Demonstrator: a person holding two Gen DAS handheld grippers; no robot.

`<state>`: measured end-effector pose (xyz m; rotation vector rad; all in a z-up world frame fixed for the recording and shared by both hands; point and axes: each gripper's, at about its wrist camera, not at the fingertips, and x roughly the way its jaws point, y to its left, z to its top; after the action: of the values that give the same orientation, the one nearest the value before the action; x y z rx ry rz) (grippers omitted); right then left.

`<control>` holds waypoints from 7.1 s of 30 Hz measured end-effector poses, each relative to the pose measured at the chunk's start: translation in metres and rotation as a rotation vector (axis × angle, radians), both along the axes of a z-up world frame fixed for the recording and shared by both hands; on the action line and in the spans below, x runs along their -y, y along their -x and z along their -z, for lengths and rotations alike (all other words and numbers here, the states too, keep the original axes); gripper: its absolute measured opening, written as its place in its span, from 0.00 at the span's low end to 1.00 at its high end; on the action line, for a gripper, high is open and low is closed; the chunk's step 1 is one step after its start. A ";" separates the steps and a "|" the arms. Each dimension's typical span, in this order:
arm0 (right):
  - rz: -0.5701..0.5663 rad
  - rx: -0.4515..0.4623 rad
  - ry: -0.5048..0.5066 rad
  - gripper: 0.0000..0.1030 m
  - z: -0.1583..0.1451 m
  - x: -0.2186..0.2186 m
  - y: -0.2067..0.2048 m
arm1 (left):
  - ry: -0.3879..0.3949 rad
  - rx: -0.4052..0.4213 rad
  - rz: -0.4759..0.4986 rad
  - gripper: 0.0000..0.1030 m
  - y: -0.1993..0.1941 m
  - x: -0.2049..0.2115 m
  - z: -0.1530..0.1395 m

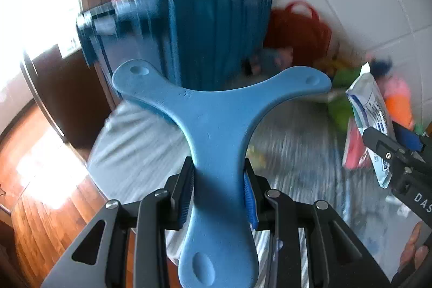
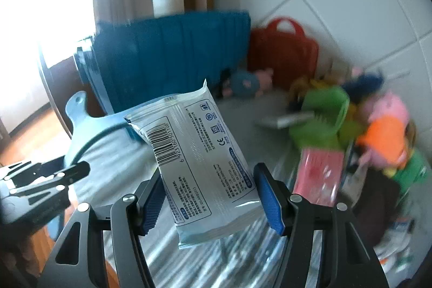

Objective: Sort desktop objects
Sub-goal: 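Lift and carry the boomerang and wipes packet over the blue crate, then open both tools to drop boomerang and wipes packet into the crate, then move both tools back over the table beside the crate, then grasp yellow snack bag with left tool while right tool grasps green alien plush, then lift and carry the snack bag and green plush over the crate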

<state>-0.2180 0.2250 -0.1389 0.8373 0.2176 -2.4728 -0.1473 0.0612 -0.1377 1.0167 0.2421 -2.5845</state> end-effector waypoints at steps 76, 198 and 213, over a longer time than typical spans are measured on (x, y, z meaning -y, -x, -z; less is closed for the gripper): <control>0.312 -0.310 0.008 1.00 -0.223 0.317 0.200 | 0.038 -0.195 0.287 0.91 0.253 0.323 -0.195; -0.302 0.223 -0.064 0.57 0.172 0.160 0.191 | -0.149 0.179 -0.265 0.15 0.129 0.074 0.170; -0.315 0.188 -0.029 0.57 0.126 0.115 0.141 | -0.109 0.100 -0.260 0.15 0.089 0.040 0.111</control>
<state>-0.3594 0.1095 -0.2647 0.9619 0.2944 -2.0902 -0.2362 0.0212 -0.2490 1.0710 0.4609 -2.3022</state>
